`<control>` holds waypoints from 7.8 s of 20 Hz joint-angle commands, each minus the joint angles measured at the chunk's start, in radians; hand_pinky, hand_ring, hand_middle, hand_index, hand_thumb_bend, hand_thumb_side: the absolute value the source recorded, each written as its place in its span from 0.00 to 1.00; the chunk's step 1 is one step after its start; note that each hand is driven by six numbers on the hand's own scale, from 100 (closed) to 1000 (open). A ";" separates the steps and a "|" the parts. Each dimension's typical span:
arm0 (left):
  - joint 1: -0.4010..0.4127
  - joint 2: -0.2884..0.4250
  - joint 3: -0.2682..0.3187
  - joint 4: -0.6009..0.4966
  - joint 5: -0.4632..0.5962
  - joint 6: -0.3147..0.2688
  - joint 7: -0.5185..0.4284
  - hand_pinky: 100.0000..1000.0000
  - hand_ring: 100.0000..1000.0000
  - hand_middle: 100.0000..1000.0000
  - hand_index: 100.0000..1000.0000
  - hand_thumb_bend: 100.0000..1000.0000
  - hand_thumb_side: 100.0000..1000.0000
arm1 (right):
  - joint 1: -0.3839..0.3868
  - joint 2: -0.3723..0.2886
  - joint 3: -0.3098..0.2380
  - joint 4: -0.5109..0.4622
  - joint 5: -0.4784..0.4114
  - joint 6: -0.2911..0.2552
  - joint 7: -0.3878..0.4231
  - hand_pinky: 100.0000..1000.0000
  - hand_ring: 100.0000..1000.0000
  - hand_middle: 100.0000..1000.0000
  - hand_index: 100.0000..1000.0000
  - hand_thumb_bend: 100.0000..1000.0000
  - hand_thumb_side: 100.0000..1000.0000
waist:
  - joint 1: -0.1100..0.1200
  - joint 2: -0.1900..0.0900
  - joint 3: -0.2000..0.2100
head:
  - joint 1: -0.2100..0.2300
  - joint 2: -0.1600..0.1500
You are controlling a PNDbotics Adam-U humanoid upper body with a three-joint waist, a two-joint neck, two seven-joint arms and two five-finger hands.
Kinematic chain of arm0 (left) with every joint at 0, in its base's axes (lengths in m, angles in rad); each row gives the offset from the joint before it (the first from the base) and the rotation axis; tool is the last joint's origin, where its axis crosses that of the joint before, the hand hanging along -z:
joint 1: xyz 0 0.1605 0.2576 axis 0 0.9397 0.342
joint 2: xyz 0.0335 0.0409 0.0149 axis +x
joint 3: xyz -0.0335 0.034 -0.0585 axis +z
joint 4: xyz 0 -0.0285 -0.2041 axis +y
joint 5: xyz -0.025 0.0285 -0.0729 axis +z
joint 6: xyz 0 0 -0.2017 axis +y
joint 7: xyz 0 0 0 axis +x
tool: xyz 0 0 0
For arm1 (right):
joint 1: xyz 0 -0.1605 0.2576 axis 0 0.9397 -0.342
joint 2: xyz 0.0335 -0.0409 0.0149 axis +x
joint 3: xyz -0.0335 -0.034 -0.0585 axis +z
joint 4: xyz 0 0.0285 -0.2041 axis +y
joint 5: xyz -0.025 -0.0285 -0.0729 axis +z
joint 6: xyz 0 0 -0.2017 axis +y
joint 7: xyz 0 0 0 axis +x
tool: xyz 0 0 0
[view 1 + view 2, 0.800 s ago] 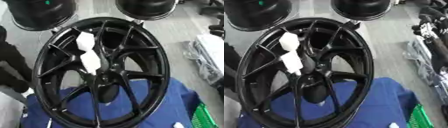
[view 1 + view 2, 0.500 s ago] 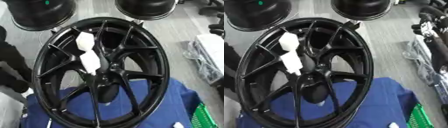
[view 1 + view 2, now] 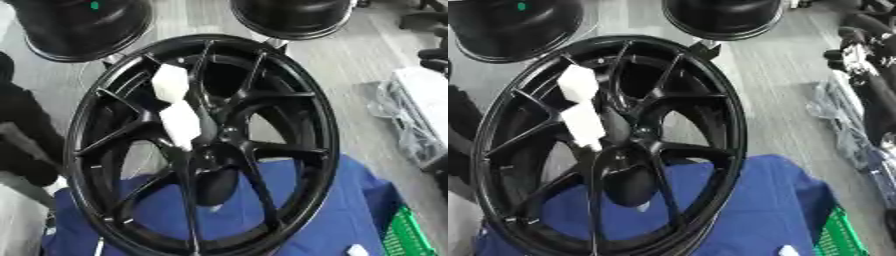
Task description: Pull the pin out of the wheel hub.
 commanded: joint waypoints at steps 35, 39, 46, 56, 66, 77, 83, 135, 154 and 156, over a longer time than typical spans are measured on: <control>-0.348 -0.149 -0.398 0.164 -0.446 -0.143 -0.659 0.83 0.89 0.80 0.85 0.59 0.53 | -0.006 -0.029 -0.001 0.002 0.003 0.000 0.004 0.74 0.67 0.77 0.89 0.00 0.48 | 0.011 -0.031 -0.005 | -0.018 0.011; -0.381 -0.184 -0.402 0.204 -0.446 -0.154 -0.736 0.82 0.88 0.79 0.85 0.59 0.55 | -0.002 -0.028 0.000 0.008 0.005 0.002 0.003 0.74 0.67 0.77 0.89 0.00 0.49 | 0.010 -0.031 -0.003 | -0.015 0.017; -0.402 -0.206 -0.397 0.225 -0.379 -0.144 -0.808 0.80 0.84 0.76 0.83 0.55 0.56 | 0.002 -0.030 0.004 0.014 0.007 0.002 0.005 0.74 0.67 0.77 0.89 0.00 0.50 | 0.009 -0.031 -0.001 | -0.010 0.022; -0.418 -0.239 -0.444 0.229 -0.367 -0.126 -0.809 0.80 0.86 0.76 0.81 0.58 0.55 | -0.001 -0.028 0.009 0.019 0.007 0.003 0.012 0.74 0.67 0.77 0.89 0.00 0.49 | 0.010 -0.032 -0.007 | -0.007 0.019; -0.424 -0.273 -0.476 0.249 -0.392 -0.161 -0.809 0.81 0.86 0.78 0.81 0.58 0.50 | -0.006 -0.027 0.011 0.017 0.003 0.001 0.016 0.74 0.67 0.77 0.89 0.00 0.49 | 0.012 -0.034 -0.011 | -0.009 0.009; -0.435 -0.290 -0.457 0.257 -0.496 -0.205 -0.809 0.83 0.88 0.80 0.82 0.61 0.34 | -0.007 -0.024 0.014 0.018 0.005 0.003 0.019 0.74 0.67 0.77 0.89 0.00 0.50 | 0.012 -0.033 -0.014 | 0.002 0.006; -0.445 -0.316 -0.457 0.300 -0.553 -0.228 -0.809 0.84 0.88 0.81 0.83 0.65 0.31 | -0.009 -0.023 0.015 0.019 0.005 0.004 0.020 0.74 0.67 0.77 0.89 0.00 0.50 | 0.012 -0.034 -0.016 | 0.019 0.007; -0.442 -0.390 -0.492 0.418 -0.638 -0.255 -0.809 0.61 0.54 0.36 0.22 0.08 0.00 | -0.016 -0.024 0.015 0.015 0.000 0.004 0.019 0.74 0.67 0.77 0.89 0.00 0.52 | 0.015 -0.034 -0.026 | 0.036 0.017; -0.401 -0.157 -0.196 0.137 -0.583 -0.119 -0.727 0.54 0.47 0.27 0.14 0.17 0.00 | 0.001 -0.027 -0.008 0.019 0.001 -0.002 -0.005 0.74 0.67 0.77 0.89 0.00 0.52 | 0.013 -0.038 0.009 | -0.002 0.028; -0.351 -0.102 -0.142 0.112 -0.563 -0.085 -0.694 0.54 0.46 0.27 0.14 0.15 0.00 | 0.007 -0.032 -0.017 0.018 0.003 -0.006 -0.013 0.74 0.67 0.77 0.89 0.00 0.52 | 0.014 -0.035 0.023 | -0.013 0.028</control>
